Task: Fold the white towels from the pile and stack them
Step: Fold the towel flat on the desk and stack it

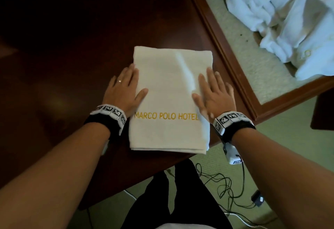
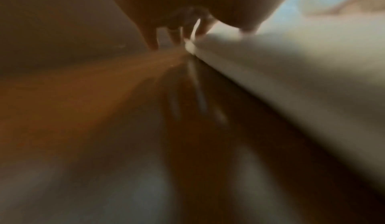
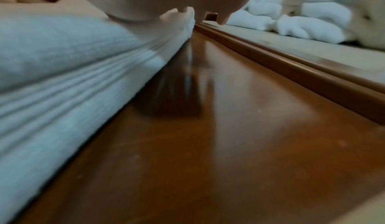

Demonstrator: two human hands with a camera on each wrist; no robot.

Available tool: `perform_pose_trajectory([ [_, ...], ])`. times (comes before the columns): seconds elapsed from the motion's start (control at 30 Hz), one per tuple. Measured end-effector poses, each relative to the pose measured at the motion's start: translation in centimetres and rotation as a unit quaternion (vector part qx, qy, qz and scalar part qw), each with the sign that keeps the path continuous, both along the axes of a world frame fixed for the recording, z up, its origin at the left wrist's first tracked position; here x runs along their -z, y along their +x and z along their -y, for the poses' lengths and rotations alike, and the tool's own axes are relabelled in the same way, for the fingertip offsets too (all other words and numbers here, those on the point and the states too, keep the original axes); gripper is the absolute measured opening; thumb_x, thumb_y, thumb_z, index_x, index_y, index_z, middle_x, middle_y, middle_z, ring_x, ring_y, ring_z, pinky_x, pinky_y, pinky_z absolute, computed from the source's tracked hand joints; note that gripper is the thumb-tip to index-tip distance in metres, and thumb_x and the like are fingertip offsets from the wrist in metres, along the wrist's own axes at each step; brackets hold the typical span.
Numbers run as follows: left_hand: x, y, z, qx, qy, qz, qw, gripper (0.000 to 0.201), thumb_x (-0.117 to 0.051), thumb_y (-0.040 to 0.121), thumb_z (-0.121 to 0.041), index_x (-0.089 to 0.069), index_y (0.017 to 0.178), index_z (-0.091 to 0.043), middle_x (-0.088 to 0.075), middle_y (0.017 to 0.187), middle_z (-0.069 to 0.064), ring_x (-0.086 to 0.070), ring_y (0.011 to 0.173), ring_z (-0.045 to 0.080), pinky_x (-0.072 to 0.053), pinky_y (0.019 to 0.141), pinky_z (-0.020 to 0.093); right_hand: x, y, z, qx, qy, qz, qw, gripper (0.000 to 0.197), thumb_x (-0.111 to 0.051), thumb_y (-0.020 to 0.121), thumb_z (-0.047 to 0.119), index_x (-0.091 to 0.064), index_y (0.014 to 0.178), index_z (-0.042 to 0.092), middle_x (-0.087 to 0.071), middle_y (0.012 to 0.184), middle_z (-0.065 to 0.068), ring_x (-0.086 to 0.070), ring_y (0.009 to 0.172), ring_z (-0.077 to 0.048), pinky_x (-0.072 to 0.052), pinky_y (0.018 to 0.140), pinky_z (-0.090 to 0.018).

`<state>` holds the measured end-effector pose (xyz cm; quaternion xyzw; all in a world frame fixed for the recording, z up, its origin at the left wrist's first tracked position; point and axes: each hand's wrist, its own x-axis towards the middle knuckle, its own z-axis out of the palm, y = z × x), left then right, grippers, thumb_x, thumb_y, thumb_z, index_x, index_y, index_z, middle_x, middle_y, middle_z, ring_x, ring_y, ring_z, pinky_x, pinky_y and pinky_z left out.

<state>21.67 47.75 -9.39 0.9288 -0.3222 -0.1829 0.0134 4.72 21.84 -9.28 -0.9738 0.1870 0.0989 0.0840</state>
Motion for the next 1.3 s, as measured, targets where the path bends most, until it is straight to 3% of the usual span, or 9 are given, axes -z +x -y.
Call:
perform_pose_trajectory([
  [0.07,-0.9,-1.2,-0.5,-0.101,-0.052,-0.018,0.993,0.057,-0.041,0.100,-0.052,-0.044,0.143,-0.014,-0.044,0.149,0.010,-0.045,0.132,0.034,-0.041,0.103,0.048,-1.0,-0.9,-0.3,0.070,0.023,0.008,0.997,0.061,-0.042,0.097,0.052,-0.033,0.147,0.020,-0.037,0.152,-0.009,-0.039,0.136,-0.033,-0.035,0.103,-0.052],
  [0.13,-1.8,-3.0,-0.6,-0.191,-0.068,-0.067,0.977,0.046,-0.049,0.095,-0.054,-0.057,0.122,-0.017,-0.059,0.124,0.010,-0.057,0.112,0.035,-0.048,0.089,0.045,-2.0,-1.5,-1.3,0.146,0.072,-0.003,0.987,0.050,-0.047,0.094,0.052,-0.045,0.132,0.020,-0.056,0.126,-0.009,-0.056,0.111,-0.036,-0.042,0.088,-0.045],
  [0.3,-2.0,-6.5,-0.8,-0.309,-0.073,-0.212,0.924,0.065,-0.065,0.077,-0.069,-0.063,0.111,-0.013,-0.067,0.119,0.012,-0.063,0.111,0.034,-0.052,0.089,0.039,-2.1,-2.9,-5.2,0.305,0.194,-0.049,0.931,0.054,-0.054,0.085,0.063,-0.046,0.118,0.020,-0.062,0.119,-0.009,-0.060,0.107,-0.037,-0.043,0.087,-0.043],
  [0.4,-2.6,-7.8,-1.1,-0.321,-0.104,-0.257,0.906,0.056,-0.077,0.079,-0.055,-0.073,0.111,-0.011,-0.072,0.115,0.011,-0.066,0.110,0.031,-0.052,0.084,0.033,-2.1,-3.8,-6.6,0.410,0.317,-0.038,0.855,0.065,-0.072,0.078,0.054,-0.050,0.124,0.013,-0.063,0.119,-0.010,-0.061,0.107,-0.033,-0.046,0.085,-0.036],
  [0.5,-4.0,-8.4,-0.8,-0.313,-0.142,-0.261,0.902,0.041,-0.077,0.084,-0.042,-0.073,0.107,-0.010,-0.072,0.114,0.012,-0.066,0.109,0.031,-0.050,0.085,0.032,-2.6,-4.1,-6.7,0.425,0.376,-0.041,0.823,0.057,-0.080,0.073,0.043,-0.064,0.117,0.009,-0.070,0.110,-0.009,-0.067,0.094,-0.029,-0.055,0.086,-0.036],
  [0.83,-15.3,-10.0,6.1,-0.225,-0.265,-0.158,0.924,0.050,-0.067,0.090,-0.042,-0.051,0.122,-0.006,-0.059,0.128,0.013,-0.057,0.118,0.034,-0.047,0.097,0.044,-15.1,-5.1,-2.1,0.347,0.263,0.038,0.900,0.050,-0.060,0.090,0.050,-0.058,0.124,0.014,-0.063,0.124,-0.012,-0.061,0.109,-0.035,-0.050,0.092,-0.042],
  [1.07,-24.0,-12.2,16.8,-0.143,-0.397,-0.130,0.898,0.044,-0.074,0.084,-0.047,-0.057,0.106,-0.013,-0.067,0.111,0.007,-0.063,0.101,0.029,-0.047,0.079,0.033,-24.5,-9.2,7.5,0.340,0.207,0.174,0.901,0.055,-0.056,0.093,0.051,-0.051,0.130,0.011,-0.057,0.131,-0.014,-0.053,0.121,-0.034,-0.042,0.094,-0.037],
  [1.13,-26.0,-13.5,20.9,-0.118,-0.413,-0.125,0.894,0.046,-0.073,0.081,-0.049,-0.059,0.106,-0.013,-0.068,0.111,0.008,-0.062,0.103,0.030,-0.050,0.083,0.036,-26.2,-10.8,11.3,0.351,0.193,0.195,0.895,0.052,-0.058,0.090,0.051,-0.054,0.124,0.012,-0.060,0.124,-0.013,-0.055,0.117,-0.033,-0.042,0.086,-0.034],
  [1.3,-29.2,-17.8,32.5,-0.070,-0.452,-0.133,0.879,0.052,-0.070,0.076,-0.054,-0.066,0.107,-0.013,-0.062,0.087,-0.004,-0.060,0.094,0.024,-0.051,0.091,0.038,-29.7,-16.6,21.3,0.363,0.177,0.256,0.879,0.050,-0.063,0.088,0.048,-0.059,0.122,0.011,-0.062,0.123,-0.014,-0.057,0.116,-0.033,-0.046,0.093,-0.037],
])
